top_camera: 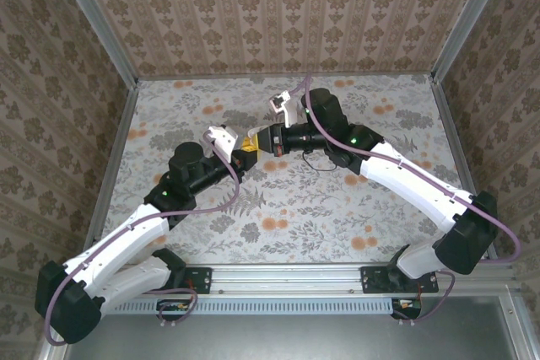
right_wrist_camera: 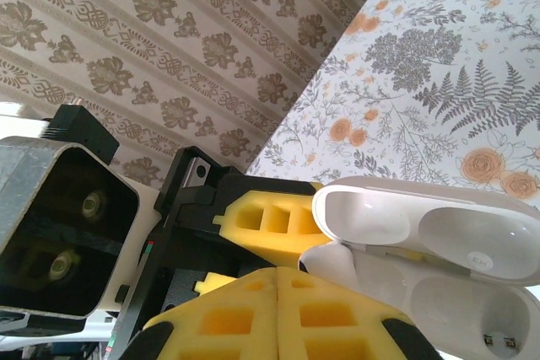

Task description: Insert the wireless bluetooth earbuds into the charging case

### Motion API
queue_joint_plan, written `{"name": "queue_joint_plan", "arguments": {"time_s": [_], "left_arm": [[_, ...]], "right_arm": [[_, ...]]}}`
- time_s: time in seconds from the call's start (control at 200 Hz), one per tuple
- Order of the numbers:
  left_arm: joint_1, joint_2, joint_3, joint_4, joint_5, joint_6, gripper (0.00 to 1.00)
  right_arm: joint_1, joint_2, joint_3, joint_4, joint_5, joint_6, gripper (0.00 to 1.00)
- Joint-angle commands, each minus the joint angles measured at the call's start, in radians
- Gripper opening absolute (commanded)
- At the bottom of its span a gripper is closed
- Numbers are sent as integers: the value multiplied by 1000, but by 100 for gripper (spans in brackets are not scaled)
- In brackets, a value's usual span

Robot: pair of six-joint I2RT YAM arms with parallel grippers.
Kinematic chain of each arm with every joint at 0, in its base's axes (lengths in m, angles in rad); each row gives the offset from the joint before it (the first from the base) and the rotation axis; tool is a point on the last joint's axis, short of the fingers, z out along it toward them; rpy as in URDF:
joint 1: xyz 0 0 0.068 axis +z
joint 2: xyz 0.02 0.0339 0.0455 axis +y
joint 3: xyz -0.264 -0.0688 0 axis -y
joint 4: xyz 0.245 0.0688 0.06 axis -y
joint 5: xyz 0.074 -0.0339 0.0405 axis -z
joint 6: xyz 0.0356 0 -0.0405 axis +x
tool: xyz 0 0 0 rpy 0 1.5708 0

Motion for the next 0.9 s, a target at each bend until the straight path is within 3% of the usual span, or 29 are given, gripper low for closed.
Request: {"name": "queue_joint_plan", "arguments": {"time_s": [0.0, 0.59, 0.895], "left_arm": [[7, -20, 47, 13, 15, 13, 0], [7, -26, 45, 11, 23, 5, 0], [7, -24, 45, 11, 17, 14, 0]], "right_arm": [[-5, -6, 7, -39, 21, -33, 7], [-35, 27, 17, -46, 57, -1, 7], [-39, 22, 13, -21, 18, 9, 7]]}}
